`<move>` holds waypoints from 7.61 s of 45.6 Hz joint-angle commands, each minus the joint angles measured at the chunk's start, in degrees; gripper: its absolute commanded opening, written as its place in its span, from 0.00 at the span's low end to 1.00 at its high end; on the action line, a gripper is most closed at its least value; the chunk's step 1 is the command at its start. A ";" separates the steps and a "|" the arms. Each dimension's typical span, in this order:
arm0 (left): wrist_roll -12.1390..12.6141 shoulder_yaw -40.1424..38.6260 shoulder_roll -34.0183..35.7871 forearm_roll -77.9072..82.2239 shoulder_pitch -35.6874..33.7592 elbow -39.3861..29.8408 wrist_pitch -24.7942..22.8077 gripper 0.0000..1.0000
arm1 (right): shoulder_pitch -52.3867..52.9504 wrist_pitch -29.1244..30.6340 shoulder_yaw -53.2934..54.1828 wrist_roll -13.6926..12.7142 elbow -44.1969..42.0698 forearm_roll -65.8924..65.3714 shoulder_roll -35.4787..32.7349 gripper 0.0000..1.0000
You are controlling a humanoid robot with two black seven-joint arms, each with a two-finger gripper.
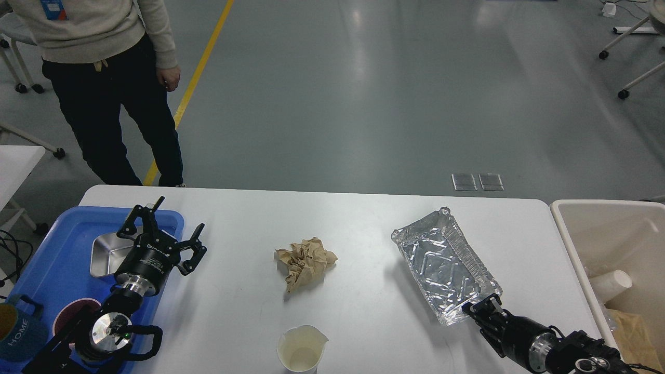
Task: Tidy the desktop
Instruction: 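Lift the foil tray with the right gripper and carry it to table center, then reach the left gripper down to the white paper cup, then grasp the paper cup with the left gripper and lift it over the foil tray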
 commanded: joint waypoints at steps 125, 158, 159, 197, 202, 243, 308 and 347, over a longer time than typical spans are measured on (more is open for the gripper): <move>-4.50 4.54 9.53 7.74 1.62 -11.67 8.14 0.96 | 66.73 19.57 -60.03 2.37 2.02 10.27 0.12 0.00; 0.68 23.27 56.37 10.98 2.58 -34.18 18.17 0.96 | 66.73 19.13 -60.11 2.37 1.75 9.91 0.74 0.00; 0.42 23.18 57.52 11.86 2.58 -34.71 18.08 0.96 | 66.73 19.13 -60.11 2.37 1.75 9.91 0.65 0.00; 3.23 24.06 64.74 28.65 3.11 -44.21 10.88 0.96 | 66.73 18.60 -59.94 2.37 1.58 9.56 1.09 0.00; 3.58 24.06 61.23 33.04 1.80 -44.47 8.77 0.96 | 66.64 18.60 -59.94 2.37 1.58 9.56 1.27 0.00; 7.45 64.58 30.37 52.12 -22.99 -37.09 6.83 0.95 | 66.91 18.60 -59.94 2.37 0.52 9.74 1.71 0.00; 7.98 75.04 25.71 55.46 -28.26 -35.51 6.66 0.00 | 66.82 18.34 -59.15 2.37 0.35 9.65 2.15 0.00; 3.32 75.57 37.57 57.83 -38.63 -46.40 5.17 0.00 | 66.91 18.43 -59.24 2.37 -0.09 9.65 3.11 0.00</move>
